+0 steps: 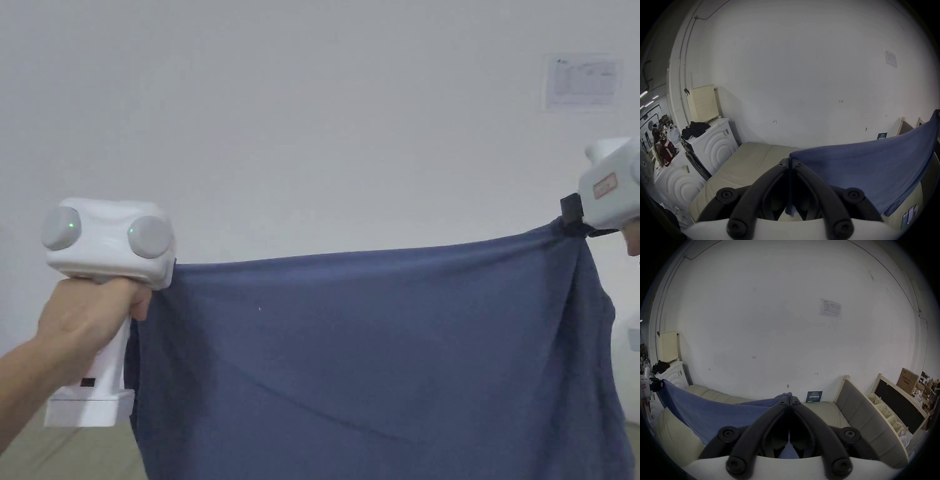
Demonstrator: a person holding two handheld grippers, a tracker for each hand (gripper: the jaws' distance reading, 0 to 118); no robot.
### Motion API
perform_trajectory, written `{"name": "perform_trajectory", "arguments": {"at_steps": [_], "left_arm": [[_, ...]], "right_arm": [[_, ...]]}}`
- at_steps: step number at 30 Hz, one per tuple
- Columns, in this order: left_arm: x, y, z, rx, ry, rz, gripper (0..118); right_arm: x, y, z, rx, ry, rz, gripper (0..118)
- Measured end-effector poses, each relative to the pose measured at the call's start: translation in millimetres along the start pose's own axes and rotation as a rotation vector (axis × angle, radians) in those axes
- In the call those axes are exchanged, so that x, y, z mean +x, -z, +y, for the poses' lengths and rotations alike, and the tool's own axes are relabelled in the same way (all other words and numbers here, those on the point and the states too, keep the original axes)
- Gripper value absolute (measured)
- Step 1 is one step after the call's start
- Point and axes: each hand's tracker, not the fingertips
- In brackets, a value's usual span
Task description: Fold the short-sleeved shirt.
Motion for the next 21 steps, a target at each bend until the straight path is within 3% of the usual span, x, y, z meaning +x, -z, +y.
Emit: {"name": "perform_trajectory", "arguments": {"at_steps": [11,16,21], "left_arm": [[34.5,74.3,-34.2,-0.022,0.01,0.051,1],[41.9,102.6,-110.1,-0.105,0.03,0.02,1],[39.7,104.2,-228.1,-0.236,0.051,-0.059,1]], "right_arm": [[-19.5,92.9,-43.6,-0.052,-0.039,-0.035,0],[-20.4,116.0,-128.3,-0.155,0.036,0.031,0],[-22.8,75.4,-257.9,-0.303,0.026,0.08,0]]}}
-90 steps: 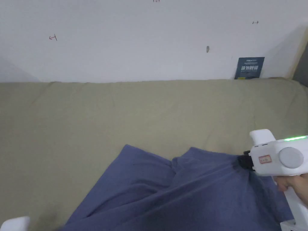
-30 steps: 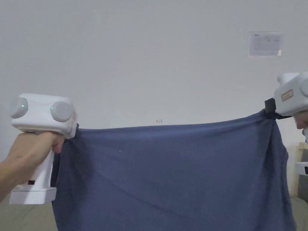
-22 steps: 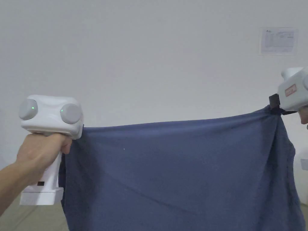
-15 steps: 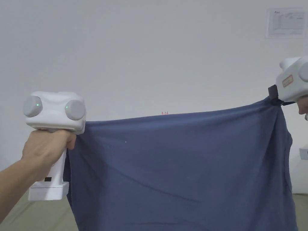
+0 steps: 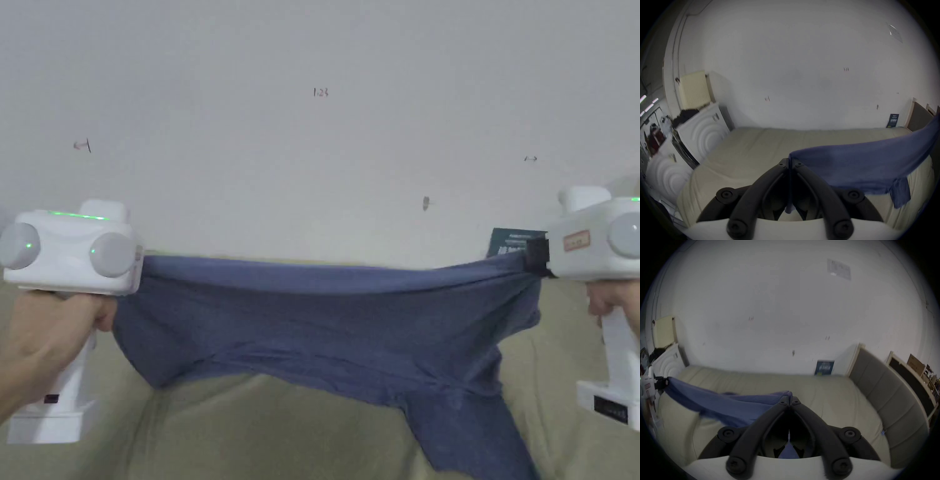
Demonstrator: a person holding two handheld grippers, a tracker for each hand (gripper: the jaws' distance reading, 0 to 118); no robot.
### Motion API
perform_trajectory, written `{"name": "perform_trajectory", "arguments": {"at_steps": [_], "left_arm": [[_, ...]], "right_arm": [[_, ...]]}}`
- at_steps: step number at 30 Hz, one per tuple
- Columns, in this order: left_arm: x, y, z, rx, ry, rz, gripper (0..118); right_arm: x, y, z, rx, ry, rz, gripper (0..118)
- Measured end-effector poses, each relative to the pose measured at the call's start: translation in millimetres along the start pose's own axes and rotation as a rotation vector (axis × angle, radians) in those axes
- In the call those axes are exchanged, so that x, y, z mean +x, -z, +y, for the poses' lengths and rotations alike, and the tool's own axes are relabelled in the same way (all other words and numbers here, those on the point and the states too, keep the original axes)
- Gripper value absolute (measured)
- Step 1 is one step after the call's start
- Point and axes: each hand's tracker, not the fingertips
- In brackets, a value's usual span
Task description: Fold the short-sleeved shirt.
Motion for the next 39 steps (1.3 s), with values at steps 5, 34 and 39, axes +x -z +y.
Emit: {"name": "perform_trajectory", "arguments": {"at_steps": [5,34,39], "left_arm": [[-25.4,-29.3,-122.9,-0.081,0.047,-0.043,1],[-119.1,-254.4,-400.0,-0.298,-0.032,-0.177,1],[-126.4,-259.0,-401.0,-0.284,-0.11,-0.197,74]], "right_arm": [[9.6,-48.6,-134.6,-0.109,0.037,0.053,0],[23.1,-269.1,-433.4,-0.316,0.275,0.147,0],[26.6,-256.7,-442.4,-0.337,0.235,0.071,91]]}}
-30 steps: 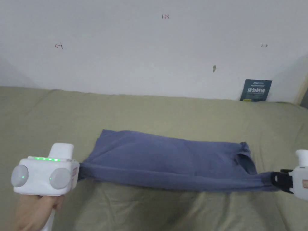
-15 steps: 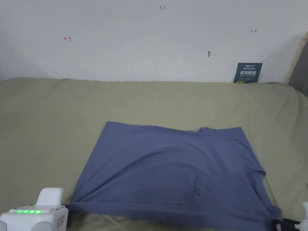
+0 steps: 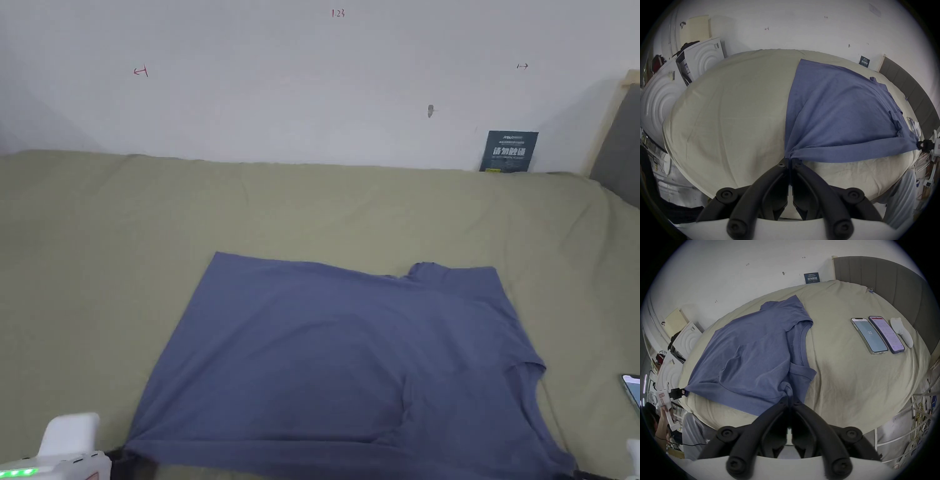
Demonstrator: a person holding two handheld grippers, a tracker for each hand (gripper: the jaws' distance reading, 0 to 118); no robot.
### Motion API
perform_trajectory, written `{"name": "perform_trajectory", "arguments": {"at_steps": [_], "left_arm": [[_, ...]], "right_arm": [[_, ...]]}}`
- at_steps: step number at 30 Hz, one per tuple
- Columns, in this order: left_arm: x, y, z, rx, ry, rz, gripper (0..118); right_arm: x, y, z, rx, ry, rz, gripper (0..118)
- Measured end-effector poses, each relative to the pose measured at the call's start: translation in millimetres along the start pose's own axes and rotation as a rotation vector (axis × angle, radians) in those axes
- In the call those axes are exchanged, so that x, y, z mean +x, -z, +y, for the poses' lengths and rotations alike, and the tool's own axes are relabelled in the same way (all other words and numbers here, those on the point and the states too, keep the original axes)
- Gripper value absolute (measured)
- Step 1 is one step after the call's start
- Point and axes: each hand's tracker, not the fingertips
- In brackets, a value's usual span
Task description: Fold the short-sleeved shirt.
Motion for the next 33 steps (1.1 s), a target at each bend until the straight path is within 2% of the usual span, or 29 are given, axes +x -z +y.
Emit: {"name": "perform_trajectory", "arguments": {"at_steps": [1,2,4,6,7,8,9,10,11,13,15,16,17,18,19,20,21,22,25,26,27,28,29,30,31,32,33], "left_arm": [[-0.5,-1.5,-0.1,-0.017,-0.017,-0.007,115],[-2.8,-1.5,-2.1,-0.049,-0.028,-0.003,118],[-14.3,-4.4,-1.4,0.008,-0.009,-0.008,116],[-22.4,-10.0,-1.6,-0.026,-0.004,0.017,116],[-25.3,-14.2,-3.0,-0.032,-0.002,0.028,116],[-23.8,-29.0,-10.8,-0.028,-0.006,0.025,114],[-25.4,-38.6,-16.5,-0.023,-0.014,0.016,97],[-28.4,-40.9,-17.6,-0.027,-0.029,0.0,55],[-30.1,-41.5,-17.5,-0.04,-0.047,-0.02,3],[-36.7,-33.7,-24.5,-0.042,-0.059,-0.019,0],[-41.7,-28.8,-18.7,-0.044,-0.063,-0.023,0],[-40.4,-26.5,-15.1,-0.037,-0.076,-0.039,0],[-40.2,-25.3,-11.5,-0.018,-0.078,-0.051,4],[-39.7,-23.4,-7.3,-0.005,-0.06,-0.057,42],[-37.2,-16.4,-0.7,0.005,-0.021,-0.041,96],[-31.6,-10.6,4.0,-0.031,0.015,-0.003,118],[-28.5,-11.9,7.7,-0.001,0.039,-0.032,117],[-28.3,-6.5,14.0,-0.015,0.053,0.018,117],[-14.2,25.0,15.2,-0.02,0.056,-0.006,117],[-10.9,32.8,16.1,-0.033,0.09,0.014,114],[-7.9,38.4,16.5,-0.051,0.121,0.075,95],[-13.6,42.2,18.3,-0.057,0.136,0.094,60],[-17.9,42.7,18.9,-0.055,0.108,0.04,50],[-17.2,37.9,18.4,-0.045,0.096,0.026,33],[-14.4,33.5,18.3,-0.048,0.118,0.018,8],[-12.3,29.4,20.3,-0.034,0.128,-0.011,8],[-11.1,25.9,19.9,-0.018,0.125,0.015,7]], "right_arm": [[-1.2,-2.7,-0.6,-0.009,0.007,0.005,116],[1.1,-4.9,-2.5,-0.008,0.015,0.016,118],[0.9,-15.8,-4.5,0.036,0.061,0.018,118],[-1.6,-21.6,-9.8,0.029,0.058,0.007,118],[-3.6,-24.4,-11.6,0.025,0.049,-0.005,115],[-5.9,-27.3,-13.3,0.015,0.038,-0.015,106],[-7.7,-32.2,-15.4,0.022,0.029,-0.004,63],[-10.1,-35.0,-17.6,0.035,0.029,-0.002,12],[-13.6,-35.8,-19.3,0.041,0.033,-0.01,0],[-19.6,-39.1,-25.2,0.075,0.032,-0.036,0],[-20.7,-36.0,-22.2,0.034,0.04,0.026,0],[-21.7,-34.3,-21.7,0.043,0.04,0.023,0],[-22.1,-40.6,-26.8,0.046,0.035,0.02,0],[-22.3,-45.4,-29.6,0.044,0.023,0.011,0],[-21.8,-45.9,-29.5,0.041,0.018,0.009,0],[-20.6,-46.7,-29.5,0.042,0.02,0.011,0],[-25.2,-42.2,-23.3,0.026,-0.05,0.07,0],[-25.2,-41.0,-20.7,0.025,-0.037,0.062,0],[-20.4,-33.7,-20.6,0.017,-0.062,0.055,0],[-16.9,-30.6,-20.8,0.014,-0.059,0.051,0],[-14.3,-28.8,-19.9,0.007,-0.054,0.043,0],[-11.4,-28.0,-19.2,0.005,-0.052,0.042,0],[-16.7,-34.1,-19.7,0.016,-0.07,0.035,0],[-19.0,-36.4,-20.5,0.014,-0.063,0.033,0],[-18.8,-36.7,-20.6,0.015,-0.06,0.03,0],[-18.3,-36.6,-20.6,0.016,-0.055,0.029,0],[-6.3,-32.8,-24.3,0.026,0.013,0.013,0]]}}
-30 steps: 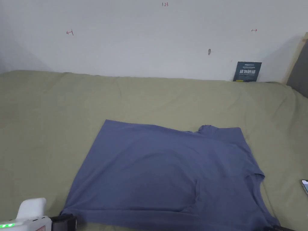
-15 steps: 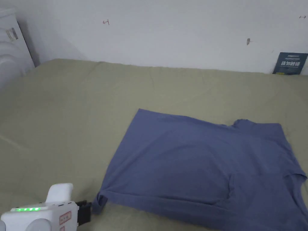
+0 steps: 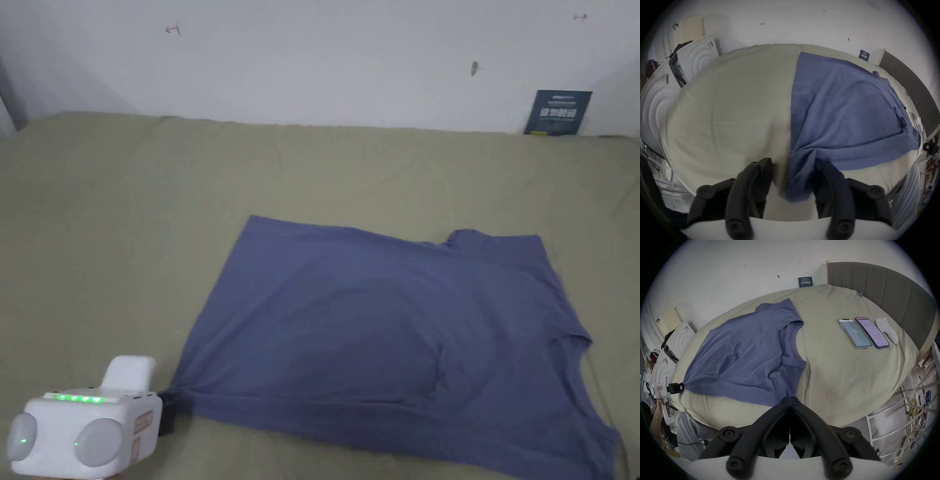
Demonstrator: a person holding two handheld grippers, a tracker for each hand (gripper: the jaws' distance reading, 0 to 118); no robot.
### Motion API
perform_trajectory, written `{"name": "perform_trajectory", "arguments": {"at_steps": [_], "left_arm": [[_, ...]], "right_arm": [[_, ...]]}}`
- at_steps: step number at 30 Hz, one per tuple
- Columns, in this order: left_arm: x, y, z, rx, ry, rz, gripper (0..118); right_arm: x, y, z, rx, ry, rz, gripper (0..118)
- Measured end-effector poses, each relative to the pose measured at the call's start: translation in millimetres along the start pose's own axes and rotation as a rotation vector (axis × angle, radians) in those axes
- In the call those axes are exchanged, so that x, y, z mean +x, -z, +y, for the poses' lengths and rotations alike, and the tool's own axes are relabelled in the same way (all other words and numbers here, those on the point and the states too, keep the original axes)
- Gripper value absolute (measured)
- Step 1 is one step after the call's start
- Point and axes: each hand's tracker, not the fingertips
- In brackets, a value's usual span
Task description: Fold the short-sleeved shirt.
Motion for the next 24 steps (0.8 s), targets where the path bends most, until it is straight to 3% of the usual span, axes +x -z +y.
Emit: {"name": "perform_trajectory", "arguments": {"at_steps": [3,4,5,6,7,8,9,14,16,19,21,22,23,24], "left_arm": [[10.7,-14.7,6.3,-0.002,0.003,-0.001,7],[16.2,-17.0,7.3,-0.006,0.004,0.004,7],[19.5,-19.0,6.4,-0.002,0.002,0.009,7],[24.0,-19.1,3.6,-0.036,-0.035,-0.035,7],[8.5,-9.2,7.1,-0.039,-0.038,-0.031,7],[3.5,-5.9,8.3,-0.046,-0.047,-0.034,7],[2.6,-5.6,8.5,-0.045,-0.053,-0.032,7],[11.5,-10.6,8.5,-0.05,-0.096,-0.03,7],[9.9,-10.3,6.8,-0.05,-0.102,-0.03,7],[9.4,-5.3,9.3,-0.056,-0.095,-0.022,7],[7.5,0.5,11.0,-0.064,-0.09,-0.02,7],[6.4,1.5,11.7,-0.068,-0.084,-0.018,7],[6.9,-2.6,9.1,-0.068,-0.08,-0.017,7],[6.2,-4.2,8.4,-0.07,-0.079,-0.02,7]], "right_arm": [[6.9,2.7,-0.1,0.0,-0.005,-0.002,3],[6.5,4.3,2.1,0.007,0.022,-0.02,21],[5.9,4.9,3.6,0.012,0.024,-0.011,58],[5.8,5.1,4.4,0.018,0.026,-0.01,111],[6.2,8.0,6.6,0.011,0.024,0.003,117],[5.2,10.3,6.6,0.002,0.047,-0.011,116],[2.4,8.2,3.4,-0.022,0.039,0.025,116],[-10.4,44.8,16.8,-0.063,-0.032,0.021,116],[-13.2,55.8,18.9,-0.081,-0.048,0.035,108],[-13.3,71.5,12.7,-0.101,-0.08,0.03,72],[-8.2,76.4,8.0,-0.113,-0.083,-0.004,57],[-4.8,71.4,7.9,-0.101,-0.075,0.013,36],[-0.9,63.6,9.7,-0.065,-0.057,0.005,4],[-2.7,50.8,12.3,-0.035,-0.036,0.069,4]]}}
